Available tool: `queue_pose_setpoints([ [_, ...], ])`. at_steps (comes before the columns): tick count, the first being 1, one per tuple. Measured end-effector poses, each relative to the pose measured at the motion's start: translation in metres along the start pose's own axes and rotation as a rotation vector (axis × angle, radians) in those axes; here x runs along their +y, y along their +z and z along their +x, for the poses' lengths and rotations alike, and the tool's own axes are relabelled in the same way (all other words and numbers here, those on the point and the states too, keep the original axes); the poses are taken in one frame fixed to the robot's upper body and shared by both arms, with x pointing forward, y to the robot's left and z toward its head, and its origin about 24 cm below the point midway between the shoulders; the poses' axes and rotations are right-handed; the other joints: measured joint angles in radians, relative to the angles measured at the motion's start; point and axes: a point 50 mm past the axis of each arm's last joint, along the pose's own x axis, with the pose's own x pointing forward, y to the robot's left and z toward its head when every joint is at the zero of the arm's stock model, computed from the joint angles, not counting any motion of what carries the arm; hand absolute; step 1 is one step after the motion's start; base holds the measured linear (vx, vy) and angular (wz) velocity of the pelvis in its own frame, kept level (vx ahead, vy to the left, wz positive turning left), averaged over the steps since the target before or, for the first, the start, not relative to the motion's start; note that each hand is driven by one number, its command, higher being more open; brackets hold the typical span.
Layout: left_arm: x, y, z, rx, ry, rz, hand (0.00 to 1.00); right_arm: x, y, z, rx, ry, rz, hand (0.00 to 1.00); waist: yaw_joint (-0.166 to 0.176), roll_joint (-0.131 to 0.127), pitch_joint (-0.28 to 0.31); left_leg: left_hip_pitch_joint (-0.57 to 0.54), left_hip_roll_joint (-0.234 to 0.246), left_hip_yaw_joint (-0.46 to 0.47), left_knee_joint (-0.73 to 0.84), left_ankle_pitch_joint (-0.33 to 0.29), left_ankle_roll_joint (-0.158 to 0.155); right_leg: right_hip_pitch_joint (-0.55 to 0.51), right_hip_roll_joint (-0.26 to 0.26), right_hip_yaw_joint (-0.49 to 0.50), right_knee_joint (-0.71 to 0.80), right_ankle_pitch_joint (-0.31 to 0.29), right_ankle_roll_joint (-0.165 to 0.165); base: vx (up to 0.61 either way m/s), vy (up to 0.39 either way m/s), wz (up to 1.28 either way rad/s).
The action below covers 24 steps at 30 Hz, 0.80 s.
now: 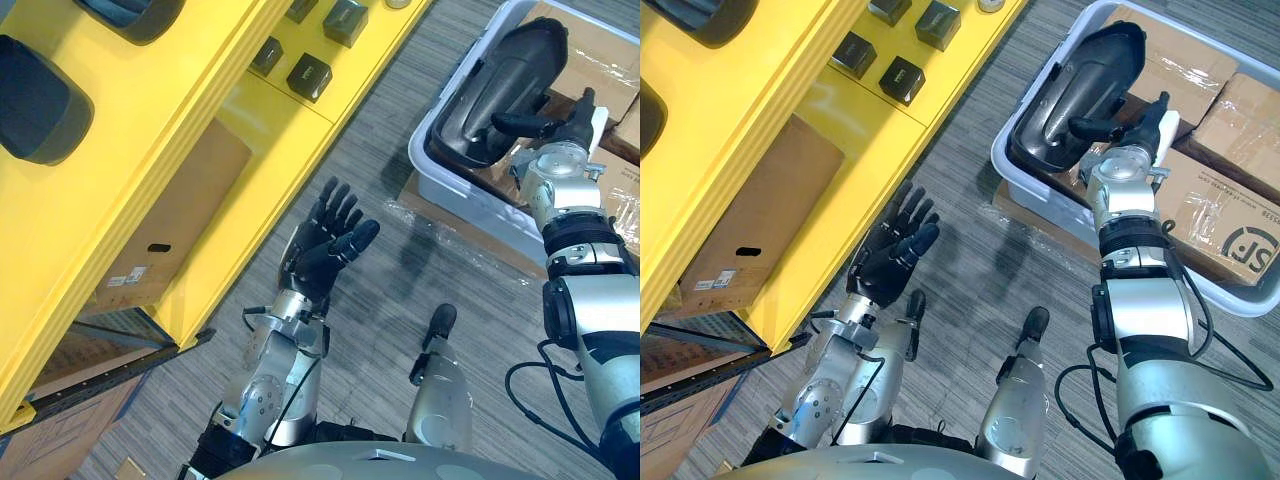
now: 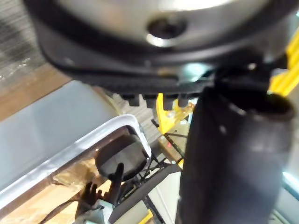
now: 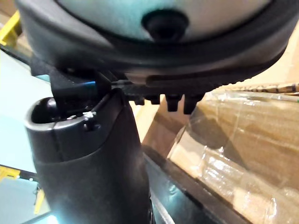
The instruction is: Walk over and take three plastic housings, then place them on the shelf
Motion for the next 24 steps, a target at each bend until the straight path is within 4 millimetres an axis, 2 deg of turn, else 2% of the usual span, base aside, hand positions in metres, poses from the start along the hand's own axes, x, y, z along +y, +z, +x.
queue_pose_setpoints([
  [3, 0.001, -0.004, -0.002, 0.015, 0.007, -0.009, 1.0, -0.002, 0.001, 0.001, 0.018, -0.021, -0.012, 0.0, -0.001, 0.0, 0.0, 0.0, 0.0, 0.0, -0.001, 0.003, 0.0, 0.0, 0.0, 0.0, 0.001, 0.0, 0.0, 0.0, 0.0, 0.0],
  [11, 0.001, -0.005, -0.003, 0.016, 0.012, -0.035, 1.0, -0.026, 0.006, 0.011, 0.049, -0.085, -0.065, 0.0, -0.003, 0.0, 0.0, 0.022, 0.007, 0.0, -0.044, 0.029, -0.006, -0.001, 0.002, -0.006, 0.014, -0.004, -0.007, 0.0, 0.0, 0.0],
  [15, 0.004, -0.007, -0.005, 0.021, 0.027, -0.04, 1.0, -0.034, 0.008, 0.015, 0.059, -0.1, -0.153, 0.0, -0.006, 0.001, -0.001, 0.042, 0.014, 0.003, -0.073, 0.043, -0.012, 0.001, 0.006, -0.007, 0.016, -0.007, -0.012, 0.01, -0.009, -0.02],
  [24, 0.014, -0.004, -0.017, -0.013, 0.099, -0.056, 1.0, -0.053, -0.002, 0.021, 0.132, -0.124, -0.163, 0.0, -0.008, 0.002, -0.002, 0.06, 0.019, 0.001, -0.096, 0.058, -0.016, 0.015, 0.011, -0.01, 0.016, -0.012, -0.019, 0.0, 0.0, 0.01],
])
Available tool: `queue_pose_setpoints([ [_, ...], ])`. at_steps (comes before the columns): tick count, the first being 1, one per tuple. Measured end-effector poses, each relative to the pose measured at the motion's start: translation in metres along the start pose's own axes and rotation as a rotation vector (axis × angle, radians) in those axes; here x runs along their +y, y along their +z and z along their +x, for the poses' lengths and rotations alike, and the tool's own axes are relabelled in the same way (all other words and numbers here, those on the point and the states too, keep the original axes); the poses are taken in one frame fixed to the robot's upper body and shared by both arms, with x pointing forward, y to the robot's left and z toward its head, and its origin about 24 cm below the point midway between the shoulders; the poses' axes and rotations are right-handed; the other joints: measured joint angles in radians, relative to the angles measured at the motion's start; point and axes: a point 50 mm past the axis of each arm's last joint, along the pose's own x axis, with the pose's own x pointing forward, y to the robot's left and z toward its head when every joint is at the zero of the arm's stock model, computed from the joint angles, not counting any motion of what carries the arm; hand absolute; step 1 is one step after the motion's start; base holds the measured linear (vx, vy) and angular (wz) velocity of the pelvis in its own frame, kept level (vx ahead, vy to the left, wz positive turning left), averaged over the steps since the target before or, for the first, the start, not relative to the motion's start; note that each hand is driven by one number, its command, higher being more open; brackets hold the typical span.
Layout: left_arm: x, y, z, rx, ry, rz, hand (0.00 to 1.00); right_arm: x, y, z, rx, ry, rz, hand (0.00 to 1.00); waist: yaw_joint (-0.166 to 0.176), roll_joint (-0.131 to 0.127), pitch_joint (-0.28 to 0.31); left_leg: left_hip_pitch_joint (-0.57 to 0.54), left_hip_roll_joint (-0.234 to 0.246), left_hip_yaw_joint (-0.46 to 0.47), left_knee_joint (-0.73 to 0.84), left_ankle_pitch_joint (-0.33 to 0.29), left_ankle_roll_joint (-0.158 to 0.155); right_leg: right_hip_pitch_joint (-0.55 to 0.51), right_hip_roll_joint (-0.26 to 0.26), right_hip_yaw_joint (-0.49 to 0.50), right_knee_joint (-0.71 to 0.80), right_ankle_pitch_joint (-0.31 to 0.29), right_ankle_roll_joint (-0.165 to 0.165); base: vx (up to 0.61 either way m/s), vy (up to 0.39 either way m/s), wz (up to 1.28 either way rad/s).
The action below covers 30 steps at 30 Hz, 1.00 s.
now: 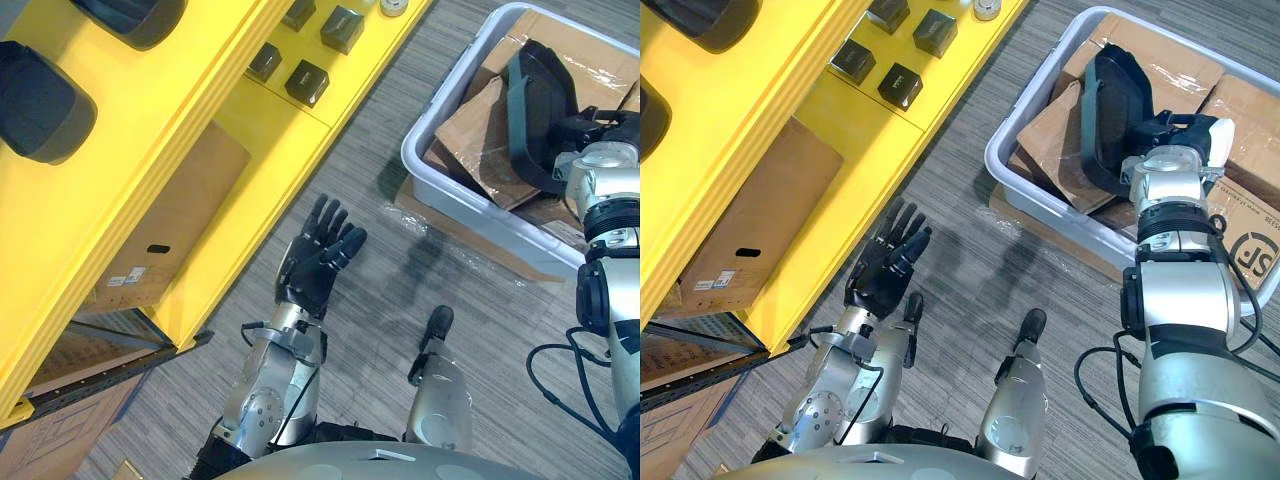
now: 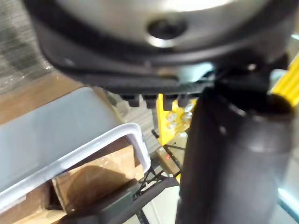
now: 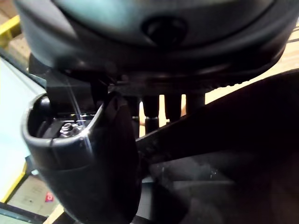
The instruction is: Walk over and take three plastic housings, then place them on the shelf
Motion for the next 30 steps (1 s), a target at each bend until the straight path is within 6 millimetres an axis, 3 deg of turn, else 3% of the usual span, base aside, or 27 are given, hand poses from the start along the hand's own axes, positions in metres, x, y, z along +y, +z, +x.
queue_pose_setpoints([
  [9, 0.008, 0.009, -0.004, -0.026, 0.03, 0.078, 1.0, -0.004, -0.009, 0.004, -0.027, -0.002, -0.043, 0.0, -0.002, -0.002, -0.001, 0.019, 0.003, -0.001, -0.039, 0.026, -0.005, 0.004, 0.002, -0.002, -0.001, 0.0, 0.0, 0.0, -0.001, 0.01],
  [13, 0.004, 0.015, 0.007, -0.013, 0.029, 0.257, 1.0, -0.002, 0.006, -0.001, -0.159, -0.043, -0.146, 0.0, -0.005, -0.004, -0.001, 0.051, 0.016, 0.007, -0.072, 0.04, -0.013, 0.015, 0.015, 0.004, -0.005, 0.0, -0.001, 0.0, -0.018, -0.08],
  [15, 0.004, 0.022, 0.016, -0.01, 0.029, 0.313, 1.0, 0.001, 0.021, -0.007, -0.266, -0.048, -0.172, 0.0, -0.012, -0.007, -0.001, 0.068, 0.027, 0.018, -0.085, 0.043, -0.016, 0.02, 0.025, 0.014, -0.009, 0.001, -0.002, 0.0, -0.03, -0.2],
  [16, 0.005, 0.031, 0.023, -0.015, 0.029, 0.344, 1.0, 0.006, 0.034, -0.014, -0.353, -0.042, -0.186, 0.0, -0.023, -0.018, -0.004, 0.079, 0.035, 0.031, -0.098, 0.047, -0.021, 0.02, 0.034, 0.025, -0.02, 0.005, -0.007, 0.01, -0.028, -0.25],
  [19, 0.009, 0.048, 0.038, -0.015, 0.04, 0.395, 1.0, 0.022, 0.047, -0.028, -0.48, -0.015, -0.197, 0.0, -0.048, -0.049, -0.017, 0.101, 0.051, 0.059, -0.116, 0.049, -0.025, 0.02, 0.051, 0.049, -0.034, 0.012, -0.015, 0.02, -0.029, -0.31],
  [23, 0.018, 0.063, 0.075, 0.02, 0.093, 0.355, 1.0, 0.041, 0.047, -0.043, -0.578, 0.022, -0.231, 0.0, -0.078, -0.094, -0.037, 0.134, 0.069, 0.092, -0.13, 0.045, -0.032, 0.023, 0.069, 0.078, -0.039, 0.018, -0.019, 0.03, -0.015, -0.27],
  [30, 0.015, 0.078, 0.106, 0.03, 0.116, 0.137, 1.0, 0.057, 0.043, -0.056, -0.656, 0.042, -0.292, 0.0, -0.113, -0.105, -0.041, 0.156, 0.085, 0.132, -0.131, 0.038, -0.04, 0.032, 0.088, 0.108, -0.073, 0.039, -0.026, 0.0, -0.001, -0.18],
])
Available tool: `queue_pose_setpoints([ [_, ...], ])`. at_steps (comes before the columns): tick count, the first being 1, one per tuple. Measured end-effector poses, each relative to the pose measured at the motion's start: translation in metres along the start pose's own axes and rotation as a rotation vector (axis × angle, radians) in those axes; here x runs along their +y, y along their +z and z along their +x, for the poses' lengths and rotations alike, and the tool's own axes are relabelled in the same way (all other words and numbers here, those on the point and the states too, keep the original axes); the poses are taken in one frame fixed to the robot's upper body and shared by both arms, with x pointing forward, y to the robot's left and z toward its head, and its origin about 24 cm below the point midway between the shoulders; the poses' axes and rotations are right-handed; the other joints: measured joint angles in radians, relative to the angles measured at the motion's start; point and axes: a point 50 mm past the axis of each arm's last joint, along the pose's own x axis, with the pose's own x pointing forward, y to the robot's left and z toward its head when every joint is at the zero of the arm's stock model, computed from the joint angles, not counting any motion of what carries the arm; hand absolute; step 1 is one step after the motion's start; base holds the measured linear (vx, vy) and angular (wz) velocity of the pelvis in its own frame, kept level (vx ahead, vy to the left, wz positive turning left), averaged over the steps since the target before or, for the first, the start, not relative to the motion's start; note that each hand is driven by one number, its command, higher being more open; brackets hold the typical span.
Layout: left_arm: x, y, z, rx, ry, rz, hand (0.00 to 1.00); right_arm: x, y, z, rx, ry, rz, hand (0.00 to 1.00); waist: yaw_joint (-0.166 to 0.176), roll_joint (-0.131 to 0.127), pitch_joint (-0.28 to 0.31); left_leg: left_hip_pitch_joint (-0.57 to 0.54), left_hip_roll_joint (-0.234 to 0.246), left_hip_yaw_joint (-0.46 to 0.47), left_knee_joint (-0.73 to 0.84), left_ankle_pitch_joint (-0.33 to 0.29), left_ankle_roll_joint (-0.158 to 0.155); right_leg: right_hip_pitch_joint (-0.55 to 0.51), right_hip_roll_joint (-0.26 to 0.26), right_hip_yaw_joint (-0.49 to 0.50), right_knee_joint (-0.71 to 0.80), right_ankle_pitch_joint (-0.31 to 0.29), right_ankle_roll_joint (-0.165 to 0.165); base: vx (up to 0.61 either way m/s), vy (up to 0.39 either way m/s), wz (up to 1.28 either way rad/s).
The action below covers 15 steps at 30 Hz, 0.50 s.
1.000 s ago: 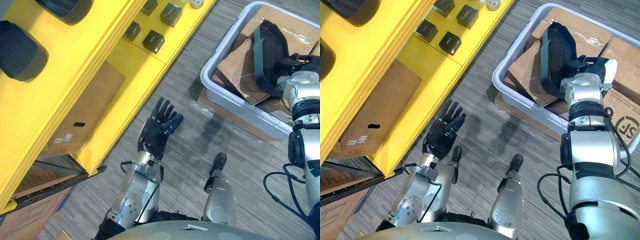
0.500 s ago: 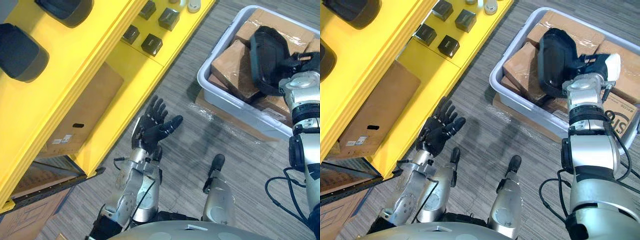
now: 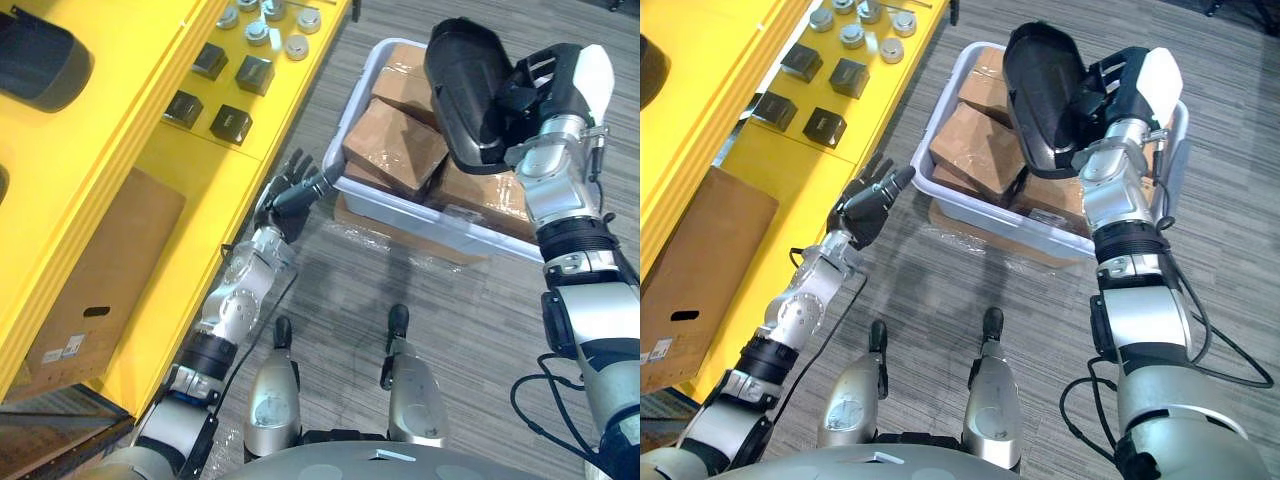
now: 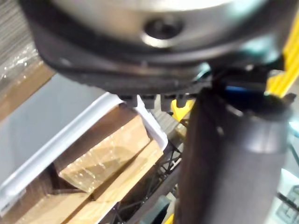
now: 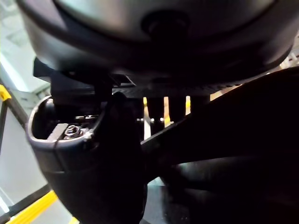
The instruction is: Walk over and take three plastic housings, then place them on the shelf
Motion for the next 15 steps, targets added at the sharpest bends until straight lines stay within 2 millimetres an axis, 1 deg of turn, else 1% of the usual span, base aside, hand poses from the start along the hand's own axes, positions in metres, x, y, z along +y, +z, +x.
queue_pose_setpoints([
  [3, -0.003, 0.005, 0.009, 0.009, 0.009, -0.096, 1.0, 0.005, 0.003, -0.005, -0.049, 0.009, -0.014, 0.0, -0.006, -0.001, 0.001, 0.002, 0.016, 0.007, 0.0, -0.002, -0.006, 0.005, 0.017, 0.001, -0.019, 0.009, -0.004, 0.0, -0.028, -0.12],
  [5, -0.005, 0.007, 0.014, 0.015, 0.009, -0.15, 1.0, 0.007, 0.01, -0.007, -0.072, 0.01, 0.005, 0.0, -0.017, -0.003, 0.001, 0.002, 0.02, 0.007, -0.001, -0.002, -0.008, 0.005, 0.023, 0.002, -0.022, 0.011, -0.006, 0.0, -0.006, -0.02],
  [7, -0.008, 0.008, 0.021, 0.032, 0.008, -0.225, 1.0, 0.008, 0.022, -0.009, -0.141, 0.002, 0.006, 0.0, -0.027, -0.007, 0.003, 0.002, 0.022, 0.01, -0.001, -0.003, -0.009, 0.005, 0.025, 0.006, -0.027, 0.014, -0.008, 0.01, 0.009, -0.05],
  [11, -0.014, 0.011, 0.03, 0.053, -0.008, -0.288, 1.0, 0.011, 0.034, -0.014, -0.237, 0.006, -0.013, 0.0, -0.032, -0.02, 0.001, 0.006, 0.021, 0.019, -0.001, -0.004, -0.011, 0.005, 0.026, 0.017, -0.035, 0.021, -0.008, 0.02, 0.023, -0.07],
  [15, -0.022, 0.013, 0.033, 0.064, -0.042, -0.314, 1.0, 0.023, 0.042, -0.028, -0.319, 0.044, 0.006, 0.0, -0.036, -0.025, 0.0, 0.014, 0.021, 0.029, -0.001, -0.007, -0.012, 0.007, 0.026, 0.025, -0.035, 0.021, -0.008, 0.01, 0.022, -0.06],
])
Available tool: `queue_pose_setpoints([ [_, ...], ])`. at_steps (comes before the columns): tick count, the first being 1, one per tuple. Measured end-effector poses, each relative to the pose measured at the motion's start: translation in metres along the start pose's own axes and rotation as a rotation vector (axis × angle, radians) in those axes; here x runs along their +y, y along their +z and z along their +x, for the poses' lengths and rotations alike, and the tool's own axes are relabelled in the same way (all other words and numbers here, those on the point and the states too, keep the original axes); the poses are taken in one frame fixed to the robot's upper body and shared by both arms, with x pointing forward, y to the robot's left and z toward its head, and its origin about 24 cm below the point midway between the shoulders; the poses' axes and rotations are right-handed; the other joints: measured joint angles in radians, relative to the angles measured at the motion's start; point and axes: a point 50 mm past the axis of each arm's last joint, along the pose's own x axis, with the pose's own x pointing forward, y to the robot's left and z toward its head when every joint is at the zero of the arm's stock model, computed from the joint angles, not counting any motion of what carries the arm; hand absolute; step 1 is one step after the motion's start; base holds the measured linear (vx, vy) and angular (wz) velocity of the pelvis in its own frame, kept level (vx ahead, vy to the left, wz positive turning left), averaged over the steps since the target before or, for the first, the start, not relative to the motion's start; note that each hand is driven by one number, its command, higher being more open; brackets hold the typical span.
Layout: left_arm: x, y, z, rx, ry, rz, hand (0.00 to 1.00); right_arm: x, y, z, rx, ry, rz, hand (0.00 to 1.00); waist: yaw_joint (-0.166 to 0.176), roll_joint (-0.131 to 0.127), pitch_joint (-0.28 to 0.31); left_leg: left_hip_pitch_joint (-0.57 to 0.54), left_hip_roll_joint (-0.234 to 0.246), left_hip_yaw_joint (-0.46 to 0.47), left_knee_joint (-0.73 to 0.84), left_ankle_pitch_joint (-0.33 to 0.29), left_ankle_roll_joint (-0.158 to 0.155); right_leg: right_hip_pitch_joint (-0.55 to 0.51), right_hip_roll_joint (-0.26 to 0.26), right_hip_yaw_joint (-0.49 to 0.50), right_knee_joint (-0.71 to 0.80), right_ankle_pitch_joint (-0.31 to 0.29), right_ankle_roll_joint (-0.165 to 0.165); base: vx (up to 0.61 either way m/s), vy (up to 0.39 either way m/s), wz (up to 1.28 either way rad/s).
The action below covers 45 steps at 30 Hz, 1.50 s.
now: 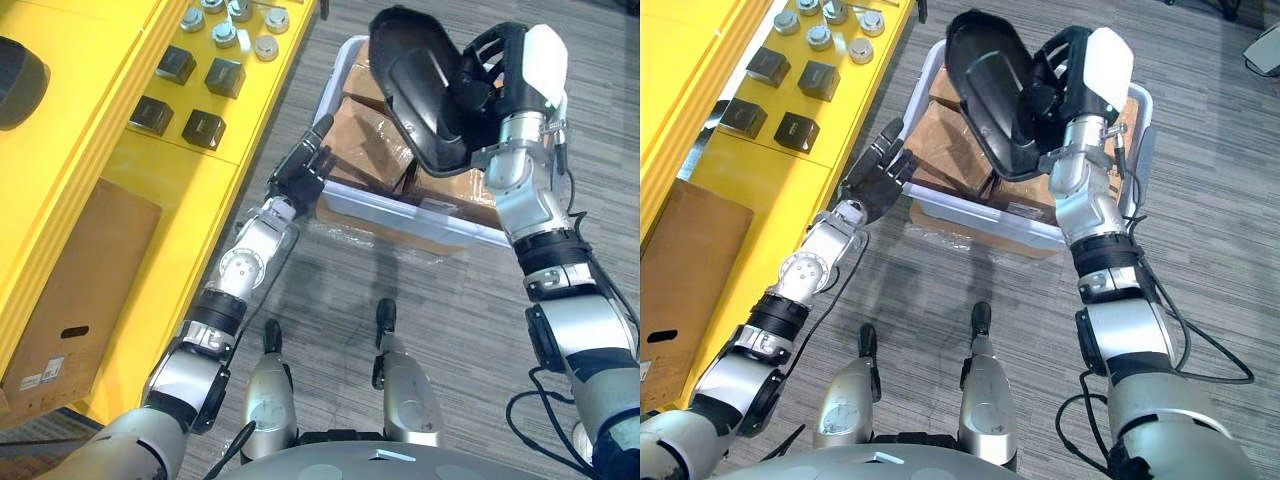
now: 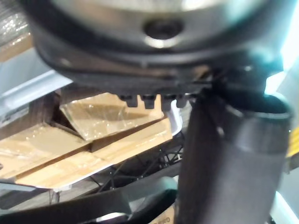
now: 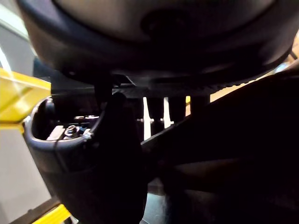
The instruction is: Walk over and take three plastic housings, then place them on the shelf
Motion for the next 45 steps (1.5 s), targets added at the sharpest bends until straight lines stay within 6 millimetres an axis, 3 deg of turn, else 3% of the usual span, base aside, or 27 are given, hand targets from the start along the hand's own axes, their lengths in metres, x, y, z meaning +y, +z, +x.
queue_pose_setpoints([
  [4, -0.002, -0.008, 0.004, 0.038, -0.018, 0.01, 1.0, 0.021, 0.011, -0.013, -0.043, 0.06, 0.048, 0.0, -0.013, -0.009, -0.004, 0.004, 0.0, 0.003, 0.001, -0.002, -0.001, 0.003, 0.0, 0.002, -0.002, 0.0, 0.0, -0.01, 0.008, -0.02],
  [10, -0.016, -0.042, 0.006, 0.169, -0.101, 0.083, 1.0, 0.046, 0.024, -0.034, -0.115, 0.137, 0.049, 0.0, -0.015, -0.013, -0.004, 0.019, 0.0, 0.016, 0.002, -0.008, -0.002, 0.018, 0.001, 0.01, -0.018, 0.007, 0.001, 0.0, 0.015, -0.05],
  [15, -0.015, -0.047, 0.006, 0.193, -0.1, 0.149, 1.0, 0.048, 0.019, -0.039, -0.113, 0.142, 0.022, 0.0, -0.016, -0.014, -0.004, 0.018, -0.001, 0.016, 0.002, -0.011, -0.002, 0.018, 0.001, 0.011, -0.021, 0.007, 0.002, 0.0, 0.004, -0.01],
  [16, -0.015, -0.048, 0.005, 0.195, -0.099, 0.176, 0.0, 0.049, 0.019, -0.04, -0.117, 0.147, 0.02, 0.0, -0.017, -0.014, -0.004, 0.018, -0.001, 0.016, 0.002, -0.012, -0.001, 0.018, 0.001, 0.011, -0.021, 0.007, 0.002, 0.0, 0.0, 0.0],
  [24, -0.015, -0.053, 0.005, 0.173, -0.085, 0.213, 0.0, 0.053, 0.024, -0.049, -0.161, 0.149, 0.04, 0.0, -0.018, -0.015, -0.004, 0.02, -0.002, 0.011, 0.002, -0.013, -0.001, 0.03, 0.001, 0.007, -0.034, 0.01, 0.003, 0.0, 0.007, 0.01],
  [31, 0.002, -0.053, 0.001, 0.147, -0.002, 0.164, 0.0, 0.062, 0.05, -0.075, -0.305, 0.162, 0.171, 0.0, -0.027, -0.027, -0.012, 0.023, -0.003, 0.011, 0.001, -0.013, 0.0, 0.033, 0.0, 0.007, -0.036, 0.01, 0.002, 0.0, 0.0, 0.0],
  [35, 0.011, -0.058, -0.005, 0.154, 0.019, 0.168, 0.0, 0.069, 0.042, -0.088, -0.258, 0.184, 0.18, 0.0, -0.023, -0.053, -0.026, 0.029, -0.005, 0.011, 0.0, -0.015, 0.001, 0.041, -0.002, 0.007, -0.039, 0.009, 0.003, 0.0, 0.0, 0.0],
  [40, 0.02, -0.067, -0.012, 0.182, 0.036, 0.16, 0.0, 0.074, 0.033, -0.104, -0.228, 0.195, 0.196, 0.0, -0.027, -0.056, -0.028, 0.044, -0.005, 0.015, -0.007, -0.018, 0.001, 0.057, -0.002, 0.005, -0.053, 0.009, 0.003, 0.0, 0.0, 0.0],
  [41, 0.021, -0.069, -0.012, 0.185, 0.036, 0.163, 0.0, 0.074, 0.032, -0.107, -0.222, 0.191, 0.197, 1.0, -0.026, -0.056, -0.028, 0.047, -0.005, 0.016, -0.011, -0.018, 0.001, 0.057, -0.002, 0.005, -0.053, 0.009, 0.003, 0.02, 0.015, -0.05],
  [45, 0.027, -0.073, -0.017, 0.175, 0.05, 0.172, 0.0, 0.077, 0.025, -0.12, -0.21, 0.208, 0.211, 1.0, -0.029, -0.056, -0.029, 0.055, -0.005, 0.019, -0.017, -0.018, 0.002, 0.062, -0.002, 0.005, -0.054, 0.009, 0.003, 0.01, 0.004, -0.01],
])
